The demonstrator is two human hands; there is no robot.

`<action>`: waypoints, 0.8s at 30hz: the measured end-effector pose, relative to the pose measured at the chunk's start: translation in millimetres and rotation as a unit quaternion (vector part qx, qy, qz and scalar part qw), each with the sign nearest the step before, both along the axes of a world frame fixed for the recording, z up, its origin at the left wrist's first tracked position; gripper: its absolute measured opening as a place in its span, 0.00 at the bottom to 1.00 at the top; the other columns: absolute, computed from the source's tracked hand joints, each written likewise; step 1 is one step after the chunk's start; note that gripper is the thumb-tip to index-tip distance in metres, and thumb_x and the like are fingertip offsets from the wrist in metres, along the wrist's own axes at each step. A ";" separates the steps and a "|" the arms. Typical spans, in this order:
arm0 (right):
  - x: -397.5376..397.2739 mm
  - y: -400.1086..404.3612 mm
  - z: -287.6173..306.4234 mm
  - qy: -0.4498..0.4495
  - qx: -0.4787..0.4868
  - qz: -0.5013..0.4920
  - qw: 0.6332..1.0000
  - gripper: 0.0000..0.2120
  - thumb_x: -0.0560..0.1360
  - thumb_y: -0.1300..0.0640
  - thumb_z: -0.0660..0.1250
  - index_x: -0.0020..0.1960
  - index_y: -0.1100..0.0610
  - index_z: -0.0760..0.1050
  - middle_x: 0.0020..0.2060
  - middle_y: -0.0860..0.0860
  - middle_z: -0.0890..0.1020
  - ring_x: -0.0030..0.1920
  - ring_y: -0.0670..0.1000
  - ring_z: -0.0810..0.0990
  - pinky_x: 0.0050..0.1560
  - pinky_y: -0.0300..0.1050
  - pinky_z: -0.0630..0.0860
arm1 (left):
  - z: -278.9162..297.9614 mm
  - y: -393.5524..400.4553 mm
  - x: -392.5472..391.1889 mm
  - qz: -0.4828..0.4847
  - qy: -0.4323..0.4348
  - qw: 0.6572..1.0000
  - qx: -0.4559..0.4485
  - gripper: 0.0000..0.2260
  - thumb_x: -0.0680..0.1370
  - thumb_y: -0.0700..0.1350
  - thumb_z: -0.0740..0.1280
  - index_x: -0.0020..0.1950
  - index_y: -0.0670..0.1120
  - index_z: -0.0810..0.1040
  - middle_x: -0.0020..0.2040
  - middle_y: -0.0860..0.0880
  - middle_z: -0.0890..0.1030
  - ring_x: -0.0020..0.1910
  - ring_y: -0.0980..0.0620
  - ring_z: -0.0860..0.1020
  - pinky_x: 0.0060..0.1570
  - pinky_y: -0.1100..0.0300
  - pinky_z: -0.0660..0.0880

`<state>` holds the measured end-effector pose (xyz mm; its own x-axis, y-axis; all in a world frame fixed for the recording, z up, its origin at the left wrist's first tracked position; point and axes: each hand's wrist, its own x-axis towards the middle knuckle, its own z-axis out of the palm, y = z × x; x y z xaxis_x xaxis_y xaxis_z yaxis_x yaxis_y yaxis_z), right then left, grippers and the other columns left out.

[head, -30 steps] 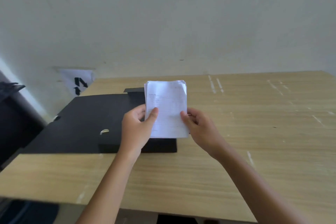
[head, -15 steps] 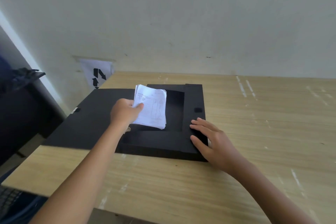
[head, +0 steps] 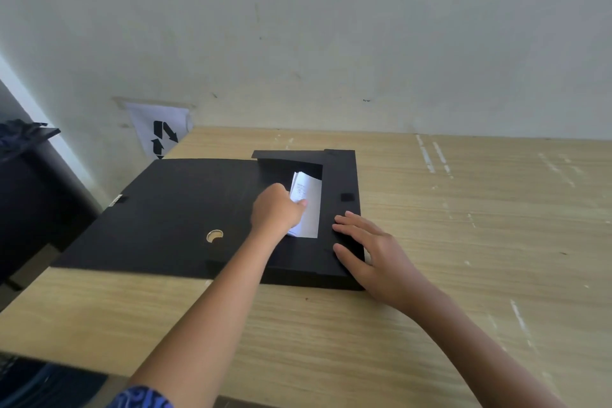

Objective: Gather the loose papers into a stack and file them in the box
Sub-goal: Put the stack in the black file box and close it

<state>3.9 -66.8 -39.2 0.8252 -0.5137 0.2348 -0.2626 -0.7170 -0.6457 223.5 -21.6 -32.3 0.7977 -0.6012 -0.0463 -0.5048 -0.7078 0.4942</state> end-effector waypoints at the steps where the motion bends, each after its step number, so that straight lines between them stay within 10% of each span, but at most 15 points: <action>1: 0.0 0.0 0.4 0.002 -0.002 0.000 1.000 0.21 0.80 0.51 0.65 0.72 0.53 0.72 0.73 0.44 0.71 0.76 0.40 0.60 0.73 0.32 0.53 | 0.8 -2.2 -4.1 -0.004 0.004 1.000 0.003 0.18 0.79 0.56 0.69 0.40 0.43 0.74 0.34 0.51 0.70 0.38 0.46 0.74 0.27 0.58 0.62; 8: -1.4 -4.0 5.7 0.026 -0.003 -0.002 1.000 0.22 0.81 0.50 0.64 0.74 0.52 0.70 0.74 0.44 0.69 0.77 0.40 0.58 0.73 0.34 0.53 | 13.4 0.5 -26.6 -0.038 -0.017 0.999 0.024 0.25 0.85 0.56 0.57 0.46 0.36 0.80 0.36 0.40 0.79 0.36 0.45 0.80 0.30 0.57 0.66; 12: -1.6 -3.1 11.0 0.046 -0.009 0.000 0.999 0.22 0.82 0.50 0.62 0.74 0.52 0.69 0.75 0.44 0.68 0.78 0.41 0.57 0.74 0.35 0.53 | 27.2 10.9 -29.8 -0.093 -0.013 0.993 0.068 0.25 0.87 0.55 0.48 0.42 0.41 0.74 0.37 0.43 0.78 0.47 0.42 0.80 0.58 0.48 0.75; 15: 2.8 3.9 18.3 0.078 -0.046 -0.005 0.996 0.21 0.83 0.51 0.59 0.75 0.52 0.68 0.76 0.46 0.67 0.79 0.44 0.56 0.75 0.40 0.54 | 32.7 31.2 -22.6 -0.111 0.014 0.993 0.024 0.22 0.86 0.59 0.51 0.61 0.46 0.78 0.60 0.44 0.83 0.64 0.43 0.79 0.67 0.45 0.74; 18: 21.9 24.6 30.9 0.081 -0.112 0.010 0.990 0.20 0.84 0.51 0.56 0.75 0.52 0.67 0.76 0.47 0.66 0.79 0.47 0.56 0.75 0.41 0.55 | 37.1 68.8 -13.5 -0.075 -0.093 0.993 -0.024 0.24 0.85 0.58 0.57 0.80 0.55 0.67 0.75 0.49 0.74 0.75 0.41 0.69 0.65 0.42 0.75; 24: 76.0 85.7 29.7 0.093 -0.159 0.119 0.976 0.24 0.84 0.48 0.53 0.79 0.52 0.59 0.78 0.46 0.62 0.79 0.46 0.55 0.75 0.41 0.56 | 29.2 162.5 16.6 0.014 -0.198 0.980 -0.019 0.22 0.85 0.54 0.58 0.80 0.54 0.68 0.73 0.52 0.76 0.73 0.44 0.70 0.59 0.46 0.78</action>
